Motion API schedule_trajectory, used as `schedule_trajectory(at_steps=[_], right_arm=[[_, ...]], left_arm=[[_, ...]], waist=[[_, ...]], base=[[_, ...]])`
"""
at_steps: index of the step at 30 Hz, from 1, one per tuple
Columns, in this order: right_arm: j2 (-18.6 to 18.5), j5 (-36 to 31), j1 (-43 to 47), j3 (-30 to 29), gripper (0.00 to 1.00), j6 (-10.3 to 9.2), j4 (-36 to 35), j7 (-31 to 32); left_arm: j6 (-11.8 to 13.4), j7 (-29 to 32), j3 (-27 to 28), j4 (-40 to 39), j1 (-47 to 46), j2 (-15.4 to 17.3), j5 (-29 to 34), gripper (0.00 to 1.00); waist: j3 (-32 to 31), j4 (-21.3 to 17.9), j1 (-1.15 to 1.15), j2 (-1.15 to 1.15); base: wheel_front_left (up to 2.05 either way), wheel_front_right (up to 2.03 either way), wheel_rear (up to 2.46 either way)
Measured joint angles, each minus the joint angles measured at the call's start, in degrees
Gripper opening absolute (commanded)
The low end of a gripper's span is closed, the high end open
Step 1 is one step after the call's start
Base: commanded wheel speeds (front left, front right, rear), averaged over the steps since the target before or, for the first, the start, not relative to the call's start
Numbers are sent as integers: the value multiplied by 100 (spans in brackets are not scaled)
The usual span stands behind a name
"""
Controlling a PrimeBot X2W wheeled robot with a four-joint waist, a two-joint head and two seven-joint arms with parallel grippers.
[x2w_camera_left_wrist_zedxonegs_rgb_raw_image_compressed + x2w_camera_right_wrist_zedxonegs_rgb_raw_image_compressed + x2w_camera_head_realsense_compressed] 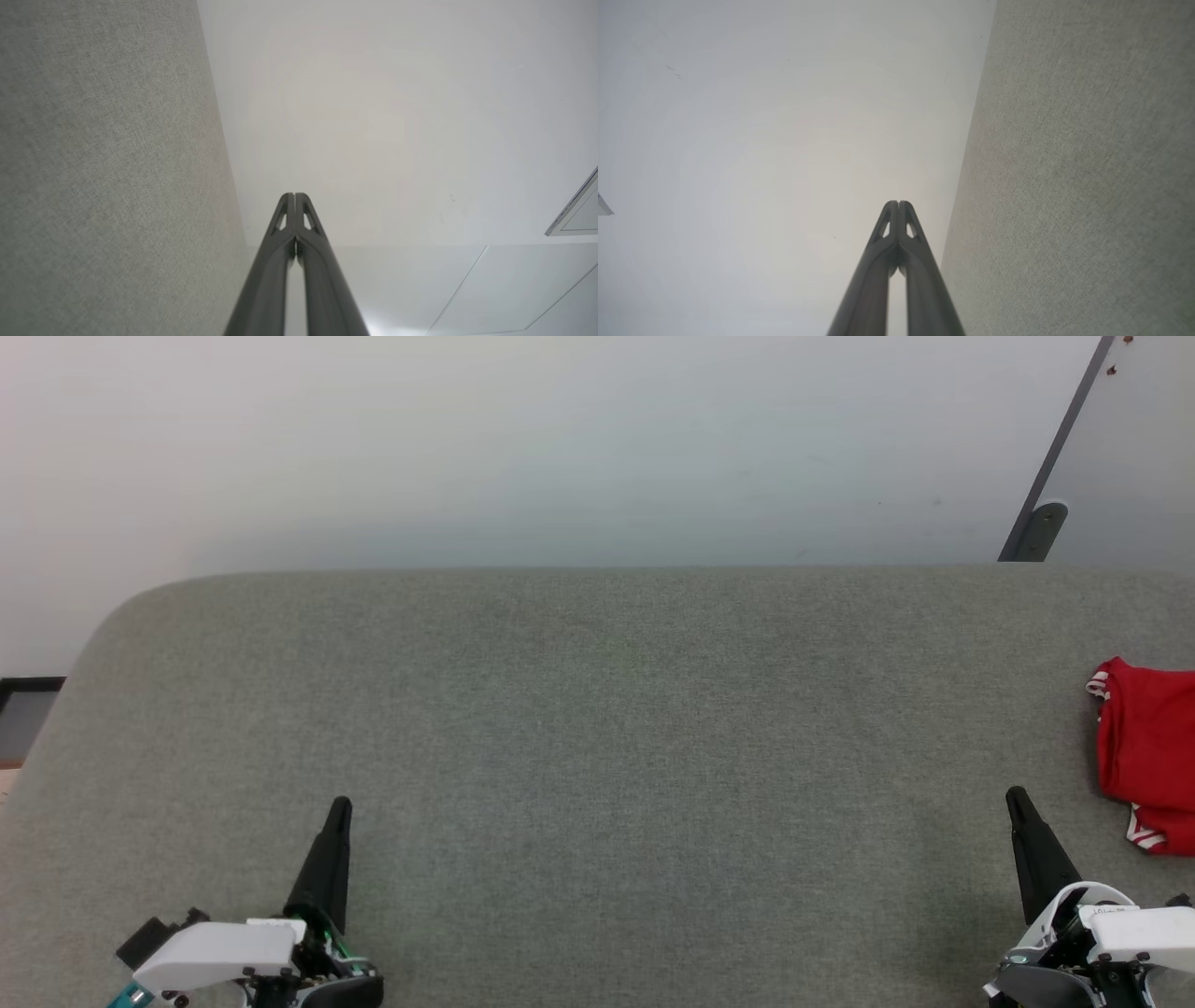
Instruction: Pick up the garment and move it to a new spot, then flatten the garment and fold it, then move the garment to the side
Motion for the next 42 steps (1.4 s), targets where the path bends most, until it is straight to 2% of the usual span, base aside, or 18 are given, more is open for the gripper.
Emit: schedule_trajectory(at_steps=[42], right_arm=[[0, 0, 0, 0, 0, 0, 0, 0]], left_arm=[[0, 33, 29, 1, -2, -18, 25, 0]], waist=[[0, 0, 0, 0]], base=[[0, 0, 0]])
